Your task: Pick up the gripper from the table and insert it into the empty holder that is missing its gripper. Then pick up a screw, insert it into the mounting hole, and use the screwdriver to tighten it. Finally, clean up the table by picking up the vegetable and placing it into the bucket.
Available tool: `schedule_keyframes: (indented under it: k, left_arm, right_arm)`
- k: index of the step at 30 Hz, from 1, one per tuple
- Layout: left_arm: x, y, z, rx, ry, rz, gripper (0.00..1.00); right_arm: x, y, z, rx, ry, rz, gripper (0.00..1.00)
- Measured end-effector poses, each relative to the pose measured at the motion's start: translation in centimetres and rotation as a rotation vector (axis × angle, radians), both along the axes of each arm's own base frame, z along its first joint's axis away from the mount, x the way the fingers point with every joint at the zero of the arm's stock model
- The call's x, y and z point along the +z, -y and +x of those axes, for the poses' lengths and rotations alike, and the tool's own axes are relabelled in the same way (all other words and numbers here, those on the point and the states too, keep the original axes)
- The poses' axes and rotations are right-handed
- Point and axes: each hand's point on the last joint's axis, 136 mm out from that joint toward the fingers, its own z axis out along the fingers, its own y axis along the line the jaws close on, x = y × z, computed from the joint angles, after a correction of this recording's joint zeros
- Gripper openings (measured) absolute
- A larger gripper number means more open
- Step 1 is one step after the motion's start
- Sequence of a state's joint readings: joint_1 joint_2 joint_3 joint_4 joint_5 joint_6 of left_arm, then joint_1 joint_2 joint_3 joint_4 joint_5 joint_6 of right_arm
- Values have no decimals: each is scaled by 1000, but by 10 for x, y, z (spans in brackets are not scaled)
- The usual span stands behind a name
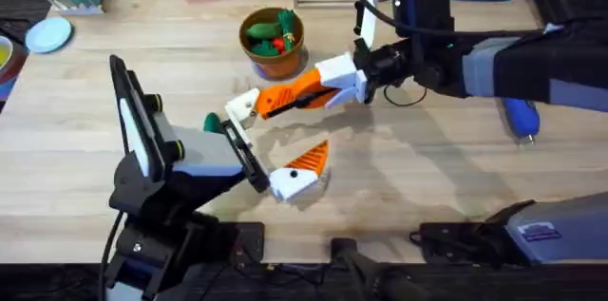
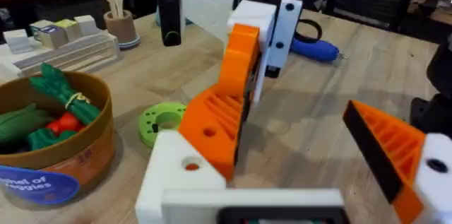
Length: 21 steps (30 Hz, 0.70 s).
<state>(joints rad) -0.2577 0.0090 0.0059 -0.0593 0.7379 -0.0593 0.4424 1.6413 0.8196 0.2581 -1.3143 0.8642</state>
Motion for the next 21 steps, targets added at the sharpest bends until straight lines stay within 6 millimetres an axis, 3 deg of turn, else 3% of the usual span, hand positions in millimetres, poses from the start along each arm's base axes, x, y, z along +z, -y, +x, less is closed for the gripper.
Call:
schedule_keyframes:
  k: [14, 21]
  left_arm:
    - [0, -3, 4, 27, 0, 1, 993]
    - [-1, -8, 11, 73, -17, -4, 993]
  right_arm:
    - [1, -13, 3, -18, 56, -3, 9]
    - [-9, -24, 8, 4, 4, -13, 8]
